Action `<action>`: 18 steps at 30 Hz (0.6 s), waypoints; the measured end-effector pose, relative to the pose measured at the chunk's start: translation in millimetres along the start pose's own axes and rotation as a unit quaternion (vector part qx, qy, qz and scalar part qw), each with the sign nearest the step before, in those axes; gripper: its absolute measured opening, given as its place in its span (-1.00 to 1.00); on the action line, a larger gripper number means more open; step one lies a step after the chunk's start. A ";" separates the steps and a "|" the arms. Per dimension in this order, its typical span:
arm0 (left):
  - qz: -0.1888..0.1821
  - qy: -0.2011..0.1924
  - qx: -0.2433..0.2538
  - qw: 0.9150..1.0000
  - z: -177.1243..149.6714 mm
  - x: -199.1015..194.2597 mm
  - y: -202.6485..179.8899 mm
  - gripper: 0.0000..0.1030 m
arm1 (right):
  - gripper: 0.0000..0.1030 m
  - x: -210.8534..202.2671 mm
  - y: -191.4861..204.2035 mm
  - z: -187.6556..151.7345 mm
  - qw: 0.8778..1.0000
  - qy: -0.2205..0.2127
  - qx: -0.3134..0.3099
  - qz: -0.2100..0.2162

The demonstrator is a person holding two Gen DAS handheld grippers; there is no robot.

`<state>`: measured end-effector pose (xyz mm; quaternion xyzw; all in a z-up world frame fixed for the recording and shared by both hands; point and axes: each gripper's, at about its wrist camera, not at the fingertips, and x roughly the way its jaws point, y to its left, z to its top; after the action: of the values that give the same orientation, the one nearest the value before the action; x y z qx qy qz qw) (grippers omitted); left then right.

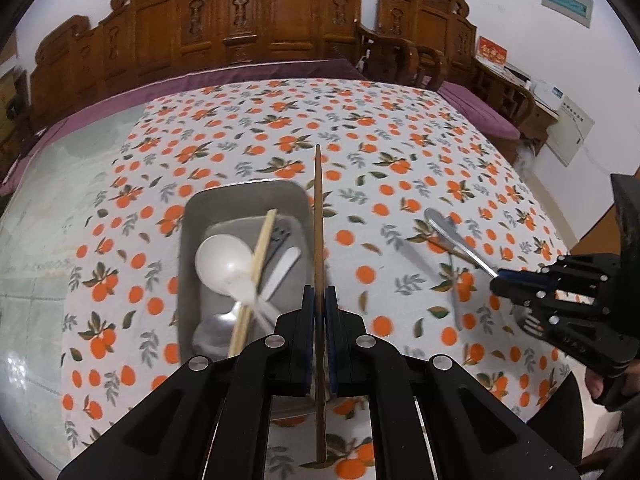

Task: Organize utensils
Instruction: 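Lower the chopstick into the tray and open the left tool while the right tool carries the metal fork over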

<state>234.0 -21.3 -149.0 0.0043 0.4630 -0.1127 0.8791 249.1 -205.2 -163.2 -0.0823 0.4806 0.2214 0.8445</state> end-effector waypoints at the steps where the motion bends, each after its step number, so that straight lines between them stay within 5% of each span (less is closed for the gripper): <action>1: 0.001 0.004 -0.002 1.000 -1.9 1.2 5.2 -0.92 | -0.84 0.4 2.3 1.8 1.000 0.000 -0.001 0.001; 18: 0.006 0.061 -0.020 0.998 -4.8 44.7 51.5 -0.92 | -0.84 0.9 31.2 27.6 1.000 -0.006 -0.019 0.013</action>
<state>264.9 20.7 -193.2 -0.0039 0.5177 -0.0973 0.8500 256.7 -167.4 -147.3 -0.0908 0.4726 0.2421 0.8425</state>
